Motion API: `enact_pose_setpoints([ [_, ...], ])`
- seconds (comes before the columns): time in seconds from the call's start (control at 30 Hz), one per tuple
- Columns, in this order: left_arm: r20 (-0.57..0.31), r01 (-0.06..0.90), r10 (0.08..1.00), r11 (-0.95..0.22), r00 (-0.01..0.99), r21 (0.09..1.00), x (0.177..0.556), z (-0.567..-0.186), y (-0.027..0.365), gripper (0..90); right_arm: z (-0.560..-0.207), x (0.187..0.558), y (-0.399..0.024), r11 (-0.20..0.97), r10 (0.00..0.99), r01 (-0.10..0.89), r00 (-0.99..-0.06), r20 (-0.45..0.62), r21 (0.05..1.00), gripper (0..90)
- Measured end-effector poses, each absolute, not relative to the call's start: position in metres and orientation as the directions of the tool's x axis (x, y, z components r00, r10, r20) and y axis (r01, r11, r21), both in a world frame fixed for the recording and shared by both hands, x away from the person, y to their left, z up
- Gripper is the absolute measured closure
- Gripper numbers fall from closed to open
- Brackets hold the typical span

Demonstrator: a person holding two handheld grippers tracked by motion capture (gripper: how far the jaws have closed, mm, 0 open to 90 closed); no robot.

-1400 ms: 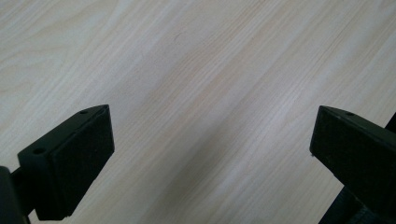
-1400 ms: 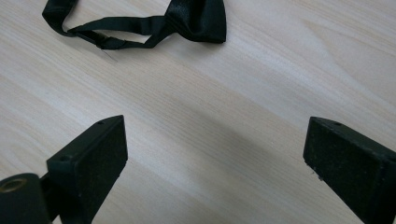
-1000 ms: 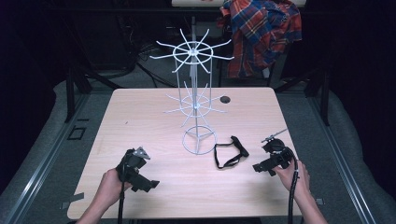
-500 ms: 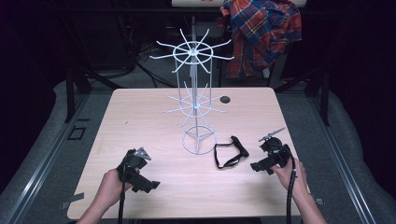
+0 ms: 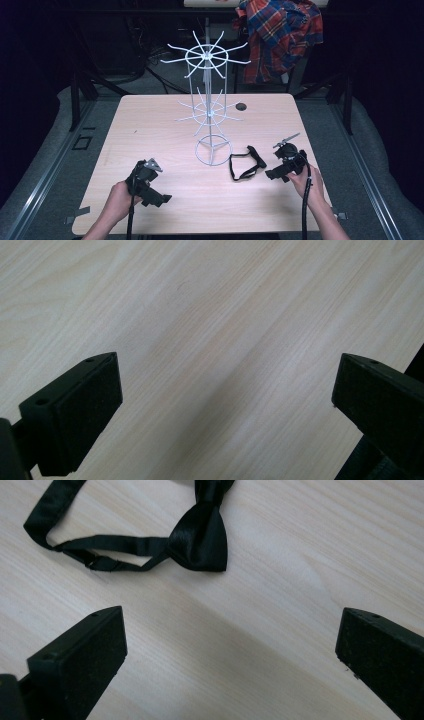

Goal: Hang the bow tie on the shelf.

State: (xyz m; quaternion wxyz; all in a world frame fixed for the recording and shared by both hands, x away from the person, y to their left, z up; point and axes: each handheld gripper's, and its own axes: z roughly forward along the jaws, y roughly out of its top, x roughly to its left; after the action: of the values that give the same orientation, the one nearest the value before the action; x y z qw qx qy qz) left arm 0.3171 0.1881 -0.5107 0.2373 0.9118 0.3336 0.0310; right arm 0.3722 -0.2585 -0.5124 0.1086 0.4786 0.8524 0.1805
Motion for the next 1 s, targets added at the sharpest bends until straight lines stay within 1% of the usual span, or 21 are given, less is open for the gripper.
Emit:
enact_pose_setpoints([
  [0.13,-0.103,0.595,0.623,-0.666,0.776,0.45,0.317,-0.511,0.186,0.0,-0.515,0.379,-0.256,0.456,0.862,0.782,-0.507,0.011,0.425,0.0],
  [0.2,-0.105,0.596,0.623,-0.665,0.775,0.45,0.317,-0.511,0.187,0.0,-0.514,0.381,-0.256,0.465,0.856,0.783,-0.517,0.016,0.413,0.0],
  [0.3,-0.106,0.598,0.626,-0.663,0.773,0.451,0.318,-0.512,0.187,0.0,-0.514,0.382,-0.254,0.457,0.856,0.78,-0.516,0.026,0.428,0.0],
  [0.63,-0.105,0.6,0.628,-0.661,0.771,0.451,0.317,-0.512,0.187,0.0,-0.514,0.399,-0.241,0.466,0.85,0.771,-0.526,0.021,0.434,0.0],
  [0.67,-0.108,0.603,0.63,-0.658,0.769,0.452,0.317,-0.512,0.187,0.0,-0.515,0.4,-0.238,0.446,0.857,0.771,-0.515,0.032,0.454,0.0],
  [0.7,-0.108,0.603,0.63,-0.658,0.769,0.452,0.317,-0.512,0.187,0.0,-0.514,0.402,-0.238,0.464,0.851,0.771,-0.524,0.021,0.437,0.0],
  [0.93,-0.106,0.601,0.629,-0.66,0.77,0.45,0.317,-0.512,0.188,0.0,-0.516,0.413,-0.228,0.468,0.85,0.769,-0.526,0.016,0.436,0.0],
  [0.97,-0.107,0.602,0.629,-0.66,0.77,0.45,0.317,-0.512,0.188,0.0,-0.516,0.414,-0.227,0.466,0.847,0.77,-0.53,0.031,0.435,0.0],
  [1.0,-0.107,0.602,0.629,-0.66,0.77,0.45,0.317,-0.512,0.188,0.0,-0.517,0.416,-0.226,0.471,0.848,0.77,-0.529,0.018,0.43,0.0],
])
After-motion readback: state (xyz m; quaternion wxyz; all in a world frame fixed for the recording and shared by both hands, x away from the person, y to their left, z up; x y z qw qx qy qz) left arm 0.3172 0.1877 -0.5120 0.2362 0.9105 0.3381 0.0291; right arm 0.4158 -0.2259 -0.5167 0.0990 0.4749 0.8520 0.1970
